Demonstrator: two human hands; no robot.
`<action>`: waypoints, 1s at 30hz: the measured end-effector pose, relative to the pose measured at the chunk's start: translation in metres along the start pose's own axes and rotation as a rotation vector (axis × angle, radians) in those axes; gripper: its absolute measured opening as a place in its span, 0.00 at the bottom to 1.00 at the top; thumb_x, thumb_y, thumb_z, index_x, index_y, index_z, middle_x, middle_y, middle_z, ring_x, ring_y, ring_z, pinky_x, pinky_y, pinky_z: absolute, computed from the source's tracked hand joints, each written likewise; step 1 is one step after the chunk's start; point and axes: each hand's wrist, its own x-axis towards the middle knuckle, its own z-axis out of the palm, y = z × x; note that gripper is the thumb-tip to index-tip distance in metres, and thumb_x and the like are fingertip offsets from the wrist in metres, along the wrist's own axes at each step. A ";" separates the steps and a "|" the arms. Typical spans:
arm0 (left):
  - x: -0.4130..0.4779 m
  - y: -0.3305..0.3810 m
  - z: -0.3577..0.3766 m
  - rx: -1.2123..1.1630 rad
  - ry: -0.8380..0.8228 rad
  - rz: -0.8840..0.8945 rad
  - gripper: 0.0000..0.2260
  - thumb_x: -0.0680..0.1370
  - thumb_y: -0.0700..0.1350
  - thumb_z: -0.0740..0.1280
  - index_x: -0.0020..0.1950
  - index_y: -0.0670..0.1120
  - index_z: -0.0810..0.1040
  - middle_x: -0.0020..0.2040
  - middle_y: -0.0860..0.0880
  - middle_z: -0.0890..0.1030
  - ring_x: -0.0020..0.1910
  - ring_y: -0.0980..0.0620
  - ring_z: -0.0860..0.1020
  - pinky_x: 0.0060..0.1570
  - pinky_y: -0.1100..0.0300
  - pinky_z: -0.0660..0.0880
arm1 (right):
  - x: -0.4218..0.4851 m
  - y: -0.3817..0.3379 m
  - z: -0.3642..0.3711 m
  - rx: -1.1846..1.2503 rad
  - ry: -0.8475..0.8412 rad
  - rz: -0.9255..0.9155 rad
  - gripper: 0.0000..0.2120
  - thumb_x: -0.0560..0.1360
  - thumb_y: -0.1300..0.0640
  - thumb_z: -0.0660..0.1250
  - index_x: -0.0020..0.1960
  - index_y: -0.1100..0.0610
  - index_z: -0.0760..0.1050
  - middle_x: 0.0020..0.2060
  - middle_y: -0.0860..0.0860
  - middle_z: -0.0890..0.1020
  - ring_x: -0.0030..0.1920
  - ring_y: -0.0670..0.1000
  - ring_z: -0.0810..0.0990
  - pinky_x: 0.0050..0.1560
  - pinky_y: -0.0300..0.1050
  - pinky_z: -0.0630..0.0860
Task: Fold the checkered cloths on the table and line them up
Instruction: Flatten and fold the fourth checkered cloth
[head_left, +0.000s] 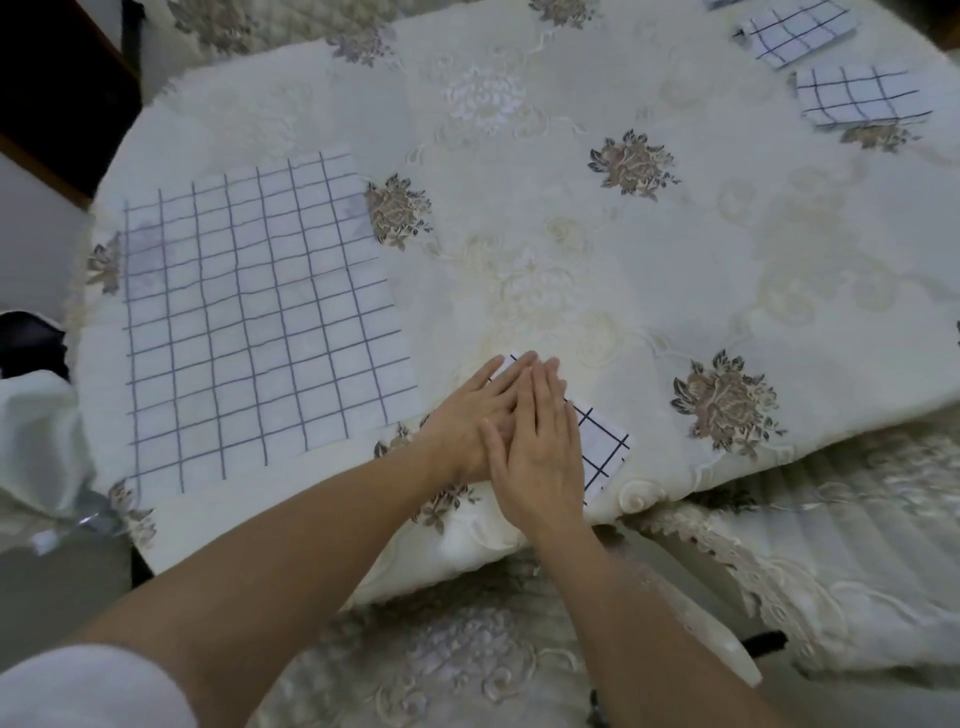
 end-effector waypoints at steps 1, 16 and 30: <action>0.001 -0.002 0.001 -0.013 -0.002 -0.006 0.31 0.84 0.59 0.47 0.82 0.48 0.39 0.82 0.48 0.39 0.80 0.48 0.36 0.79 0.48 0.41 | -0.003 0.007 0.001 -0.017 -0.009 0.011 0.36 0.82 0.36 0.45 0.81 0.57 0.45 0.81 0.51 0.48 0.80 0.49 0.43 0.80 0.53 0.48; 0.000 -0.013 0.007 -0.068 0.034 -0.003 0.31 0.82 0.65 0.43 0.81 0.55 0.38 0.82 0.47 0.38 0.80 0.48 0.37 0.79 0.46 0.45 | -0.042 0.053 -0.017 -0.318 -0.005 0.334 0.41 0.79 0.34 0.44 0.80 0.64 0.48 0.80 0.59 0.51 0.80 0.57 0.51 0.78 0.60 0.53; 0.000 -0.015 0.010 -0.046 0.029 -0.016 0.31 0.82 0.67 0.42 0.81 0.56 0.38 0.81 0.49 0.37 0.80 0.50 0.36 0.78 0.48 0.40 | -0.036 0.047 -0.005 -0.222 0.066 0.104 0.40 0.81 0.33 0.46 0.81 0.60 0.51 0.80 0.55 0.54 0.80 0.54 0.52 0.78 0.57 0.54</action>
